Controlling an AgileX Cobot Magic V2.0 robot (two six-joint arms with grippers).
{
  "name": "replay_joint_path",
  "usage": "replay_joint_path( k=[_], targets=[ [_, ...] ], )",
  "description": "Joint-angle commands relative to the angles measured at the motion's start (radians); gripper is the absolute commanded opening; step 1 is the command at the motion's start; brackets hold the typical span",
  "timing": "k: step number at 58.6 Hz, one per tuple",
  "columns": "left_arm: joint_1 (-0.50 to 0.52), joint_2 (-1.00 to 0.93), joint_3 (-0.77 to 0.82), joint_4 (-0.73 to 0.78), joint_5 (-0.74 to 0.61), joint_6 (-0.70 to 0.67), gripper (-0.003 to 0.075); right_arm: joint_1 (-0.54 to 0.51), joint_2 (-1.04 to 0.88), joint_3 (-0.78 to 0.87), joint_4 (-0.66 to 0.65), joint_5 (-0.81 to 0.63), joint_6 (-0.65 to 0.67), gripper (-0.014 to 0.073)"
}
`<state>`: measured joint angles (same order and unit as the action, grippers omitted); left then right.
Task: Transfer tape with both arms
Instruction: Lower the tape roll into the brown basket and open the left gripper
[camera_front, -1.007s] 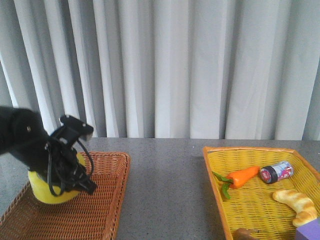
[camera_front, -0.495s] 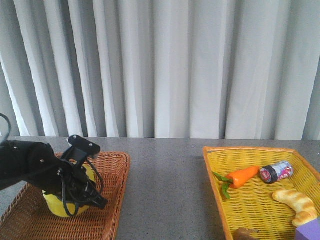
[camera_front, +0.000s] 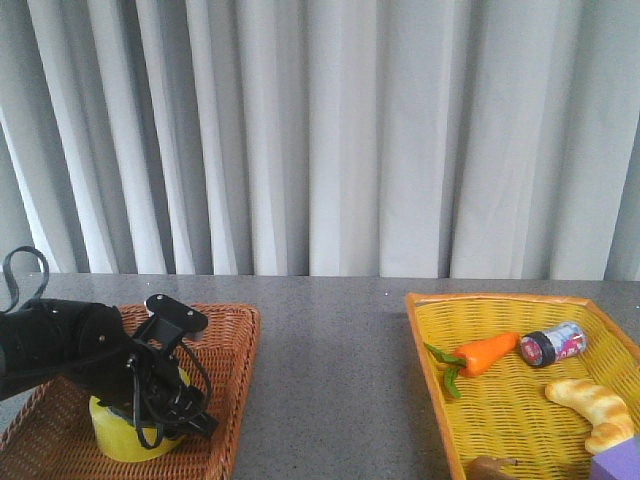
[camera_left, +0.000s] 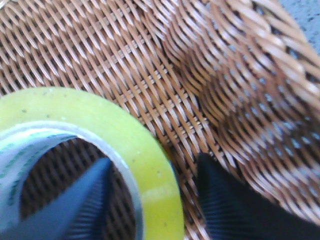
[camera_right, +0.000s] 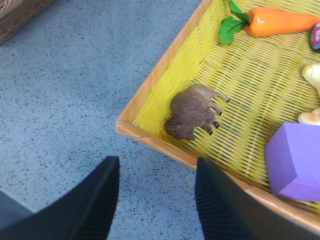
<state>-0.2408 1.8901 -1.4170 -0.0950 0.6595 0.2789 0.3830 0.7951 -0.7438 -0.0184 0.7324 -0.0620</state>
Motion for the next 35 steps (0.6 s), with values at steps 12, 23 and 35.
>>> replay_joint_path(
  k=[12,23,35],
  targets=[
    [0.0,-0.234,-0.03,-0.048,0.03,-0.008,0.0524,-0.006,-0.005,-0.027,-0.004,-0.056,0.0,0.0344],
    [0.0,-0.406,-0.03,-0.114,0.146,-0.012,0.0524,-0.006,-0.005,-0.027,-0.004,-0.056,0.0,0.0344],
    [0.0,-0.586,0.012,-0.111,0.243,-0.024,0.0524,-0.006,-0.005,-0.027,-0.004,-0.056,0.0,0.0344]
  ],
)
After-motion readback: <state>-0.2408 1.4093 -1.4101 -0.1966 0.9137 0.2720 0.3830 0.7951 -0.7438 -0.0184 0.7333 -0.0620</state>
